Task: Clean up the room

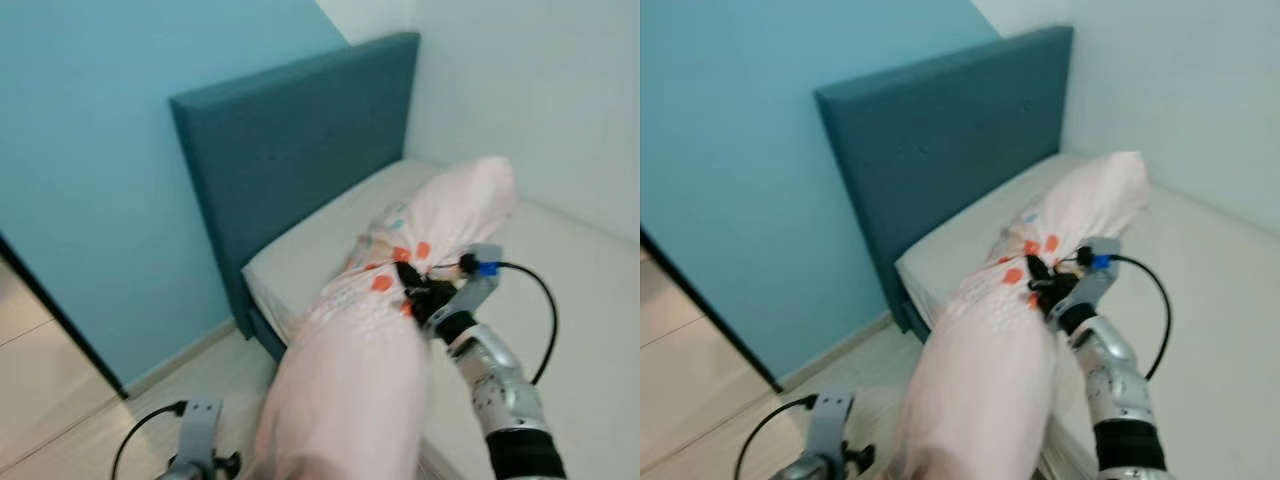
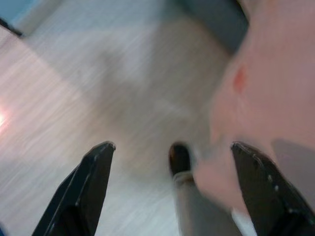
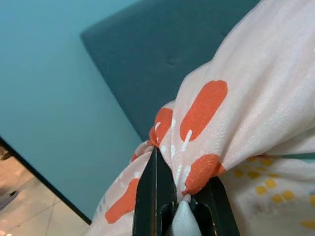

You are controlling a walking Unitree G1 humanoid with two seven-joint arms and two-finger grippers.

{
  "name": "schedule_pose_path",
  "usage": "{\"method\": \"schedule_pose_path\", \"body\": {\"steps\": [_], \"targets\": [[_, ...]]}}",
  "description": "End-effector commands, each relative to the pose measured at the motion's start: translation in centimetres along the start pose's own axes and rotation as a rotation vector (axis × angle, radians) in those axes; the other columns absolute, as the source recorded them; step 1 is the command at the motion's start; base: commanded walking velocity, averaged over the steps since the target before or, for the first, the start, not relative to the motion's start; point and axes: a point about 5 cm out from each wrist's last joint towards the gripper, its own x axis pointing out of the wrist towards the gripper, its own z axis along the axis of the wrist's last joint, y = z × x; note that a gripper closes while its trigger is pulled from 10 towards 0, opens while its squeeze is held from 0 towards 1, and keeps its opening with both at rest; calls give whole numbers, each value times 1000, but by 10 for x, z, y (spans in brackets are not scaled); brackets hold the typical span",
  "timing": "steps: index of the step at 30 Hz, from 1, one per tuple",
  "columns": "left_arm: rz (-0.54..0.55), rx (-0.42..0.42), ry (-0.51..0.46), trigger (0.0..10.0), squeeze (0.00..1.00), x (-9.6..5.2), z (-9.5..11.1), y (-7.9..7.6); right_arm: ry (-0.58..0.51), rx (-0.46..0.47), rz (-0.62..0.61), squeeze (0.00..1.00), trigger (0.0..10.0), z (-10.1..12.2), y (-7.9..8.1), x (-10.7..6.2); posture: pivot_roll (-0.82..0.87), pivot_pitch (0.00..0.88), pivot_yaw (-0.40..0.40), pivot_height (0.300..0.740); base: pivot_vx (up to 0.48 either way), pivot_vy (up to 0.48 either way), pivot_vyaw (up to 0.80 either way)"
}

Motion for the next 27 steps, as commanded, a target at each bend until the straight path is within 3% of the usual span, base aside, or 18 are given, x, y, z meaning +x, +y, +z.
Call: {"method": "schedule_pose_path", "body": {"steps": [1,10,17,27], "targets": [[15,-3,13,10000,0,-1,-5,5,-83,-17,33,0,10000,14,8,6,-8,0,11,720,0,0,531],[8,-13,-2,10000,0,-1,0,6,-57,-16,-77,0,10000,6,-2,6,-10,0,16,724,0,0,266],[5,-15,-4,10000,0,-1,0,5,-30,-28,-49,0,10000,0,2,3,-12,0,14,724,0,0,174],[-18,-9,9,10000,0,-1,-5,-1,-25,-48,-28,0,10000,-1,5,5,-14,0,1,724,0,0,706]]}}
